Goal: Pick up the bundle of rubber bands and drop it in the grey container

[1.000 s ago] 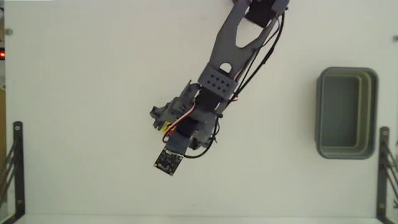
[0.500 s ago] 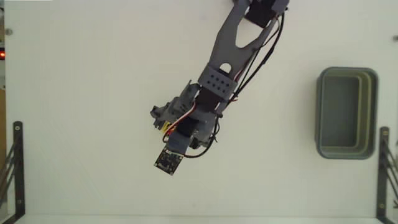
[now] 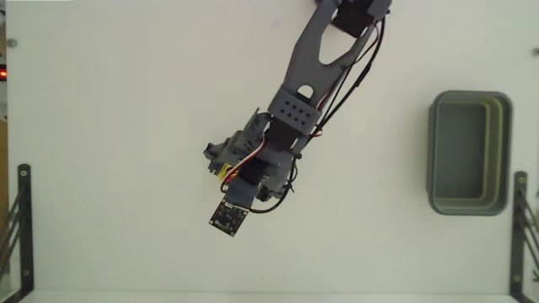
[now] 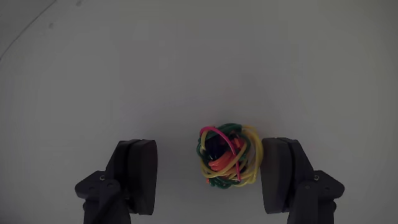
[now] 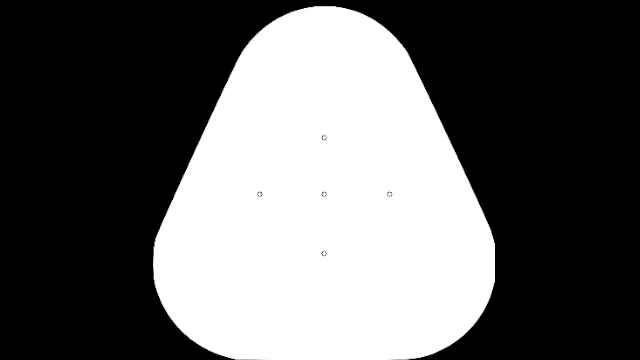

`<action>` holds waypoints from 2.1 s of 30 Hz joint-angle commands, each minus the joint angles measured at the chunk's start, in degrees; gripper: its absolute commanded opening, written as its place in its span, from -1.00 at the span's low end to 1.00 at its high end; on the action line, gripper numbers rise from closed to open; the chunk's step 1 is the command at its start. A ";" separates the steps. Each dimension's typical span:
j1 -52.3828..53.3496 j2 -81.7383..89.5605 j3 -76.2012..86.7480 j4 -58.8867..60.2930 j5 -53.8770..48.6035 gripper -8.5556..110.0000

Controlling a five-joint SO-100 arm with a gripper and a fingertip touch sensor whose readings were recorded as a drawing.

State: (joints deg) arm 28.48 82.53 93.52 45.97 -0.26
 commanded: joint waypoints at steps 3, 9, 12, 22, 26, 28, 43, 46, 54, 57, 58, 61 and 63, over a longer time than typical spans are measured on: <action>1.51 1.76 0.86 -1.66 0.26 1.00; 1.51 1.73 0.98 -1.80 0.26 1.00; 1.51 1.73 0.98 -1.80 0.26 1.00; 1.51 1.73 0.98 -1.80 0.26 0.98; 1.51 1.73 0.98 -1.80 0.26 0.96; 1.51 1.73 0.98 -1.80 0.26 0.95; 1.51 1.73 0.98 -1.80 0.26 0.89; 1.51 1.73 0.98 -1.80 0.26 0.87; 1.51 1.73 0.98 -1.80 0.26 0.84; 1.51 1.73 0.98 -1.80 0.26 0.83; 1.51 1.73 0.98 -1.80 0.26 0.82; 1.51 1.73 0.98 -1.80 0.26 0.81; 1.51 1.73 0.98 -1.80 0.26 0.80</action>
State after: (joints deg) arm 28.48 82.53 94.48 45.18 -0.26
